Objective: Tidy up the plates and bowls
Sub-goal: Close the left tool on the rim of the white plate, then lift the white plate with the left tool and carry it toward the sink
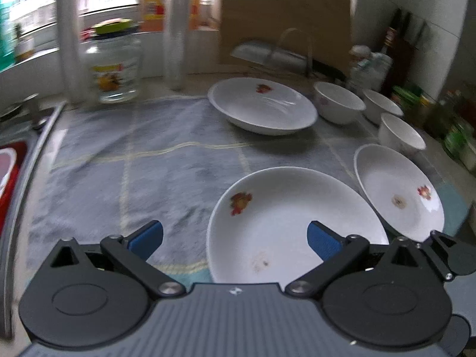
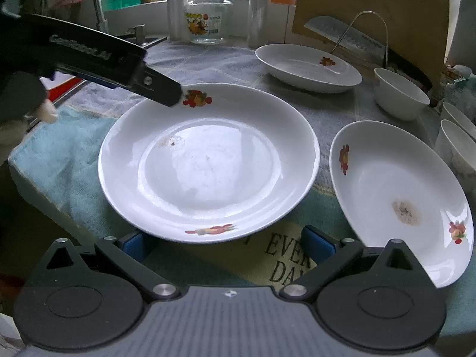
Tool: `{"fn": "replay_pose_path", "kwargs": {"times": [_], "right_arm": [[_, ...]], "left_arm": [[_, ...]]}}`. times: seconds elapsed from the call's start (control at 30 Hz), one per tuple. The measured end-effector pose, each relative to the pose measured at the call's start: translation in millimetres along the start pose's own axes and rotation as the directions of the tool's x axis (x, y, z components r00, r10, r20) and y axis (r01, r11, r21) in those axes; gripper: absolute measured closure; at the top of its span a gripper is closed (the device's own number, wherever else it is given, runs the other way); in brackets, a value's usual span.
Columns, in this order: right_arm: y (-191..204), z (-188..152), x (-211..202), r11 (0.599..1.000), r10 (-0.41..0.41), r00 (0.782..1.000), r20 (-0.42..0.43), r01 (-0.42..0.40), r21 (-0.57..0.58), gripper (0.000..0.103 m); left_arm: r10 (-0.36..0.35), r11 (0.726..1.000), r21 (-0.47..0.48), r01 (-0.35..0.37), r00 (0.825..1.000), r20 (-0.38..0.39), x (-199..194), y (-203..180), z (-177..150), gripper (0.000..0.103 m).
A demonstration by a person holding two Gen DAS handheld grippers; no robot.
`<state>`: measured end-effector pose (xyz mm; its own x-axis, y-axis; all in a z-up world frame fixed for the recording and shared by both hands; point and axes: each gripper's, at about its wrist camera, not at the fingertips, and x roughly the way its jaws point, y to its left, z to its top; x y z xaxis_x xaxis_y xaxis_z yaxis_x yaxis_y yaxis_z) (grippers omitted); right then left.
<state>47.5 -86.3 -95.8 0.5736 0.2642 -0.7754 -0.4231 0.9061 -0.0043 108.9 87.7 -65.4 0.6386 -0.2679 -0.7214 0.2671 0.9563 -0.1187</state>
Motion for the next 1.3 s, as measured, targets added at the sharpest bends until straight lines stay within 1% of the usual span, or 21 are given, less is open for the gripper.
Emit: {"fn": "replay_pose_path", "kwargs": {"times": [0.1, 0.17, 0.27, 0.33, 0.4, 0.5, 0.57, 0.7, 0.83, 0.97, 1.07, 1.17, 1.3], "right_arm": [[0, -3, -1, 1.000, 0.007, 1.000, 0.026, -0.006, -0.010, 0.000], [0, -5, -2, 1.000, 0.007, 0.999, 0.037, -0.007, -0.011, 0.000], [0, -7, -3, 1.000, 0.006, 0.999, 0.045, -0.005, -0.008, 0.000], [0, -7, -3, 1.000, 0.006, 0.999, 0.047, -0.005, -0.008, 0.000], [1, -7, -3, 1.000, 0.004, 0.999, 0.049, -0.004, -0.007, 0.000], [1, -7, -4, 1.000, 0.003, 0.999, 0.051, -0.003, -0.005, 0.000], [2, -8, -4, 1.000, 0.003, 0.998, 0.055, -0.003, -0.004, 0.000], [1, -9, -4, 1.000, -0.001, 0.998, 0.062, 0.001, 0.001, 0.000], [1, -12, -5, 1.000, -0.002, 0.997, 0.076, 0.002, -0.001, 0.000], [2, -16, -6, 1.000, -0.001, 0.995, 0.103, 0.001, -0.001, 0.000], [1, -18, -7, 1.000, -0.001, 0.993, 0.120, 0.001, -0.001, 0.000], [2, -21, -7, 1.000, 0.000, 0.991, 0.132, 0.000, -0.003, 0.000], [2, -23, -8, 1.000, 0.001, 0.989, 0.145, 0.000, -0.004, 0.000]], "left_arm": [[-0.059, 0.997, 0.054, 0.060, 0.998, -0.015, 9, -3, 7, 0.001], [-0.105, 0.990, 0.091, 0.108, 0.994, -0.039, 18, -4, 11, 0.001], [-0.144, 0.977, 0.147, 0.154, 0.986, -0.082, 33, -7, 16, 0.001], [-0.166, 0.970, 0.160, 0.182, 0.980, -0.111, 43, -6, 20, 0.001], [-0.210, 0.959, 0.162, 0.232, 0.967, -0.142, 51, -3, 23, 0.001], [-0.253, 0.941, 0.179, 0.287, 0.948, -0.191, 62, -3, 26, 0.001], [-0.294, 0.923, 0.179, 0.340, 0.925, -0.241, 70, -4, 27, 0.001], [-0.287, 0.907, 0.232, 0.352, 0.918, -0.273, 73, -8, 29, 0.001], [-0.251, 0.890, 0.303, 0.342, 0.920, -0.302, 75, -15, 30, 0.001], [-0.242, 0.873, 0.351, 0.338, 0.926, -0.291, 73, -16, 24, 0.001], [-0.209, 0.868, 0.386, 0.314, 0.934, -0.289, 72, -20, 21, 0.000], [-0.194, 0.876, 0.381, 0.296, 0.939, -0.283, 72, -22, 21, 0.000], [-0.175, 0.877, 0.379, 0.296, 0.931, -0.321, 75, -25, 26, 0.001]]}}
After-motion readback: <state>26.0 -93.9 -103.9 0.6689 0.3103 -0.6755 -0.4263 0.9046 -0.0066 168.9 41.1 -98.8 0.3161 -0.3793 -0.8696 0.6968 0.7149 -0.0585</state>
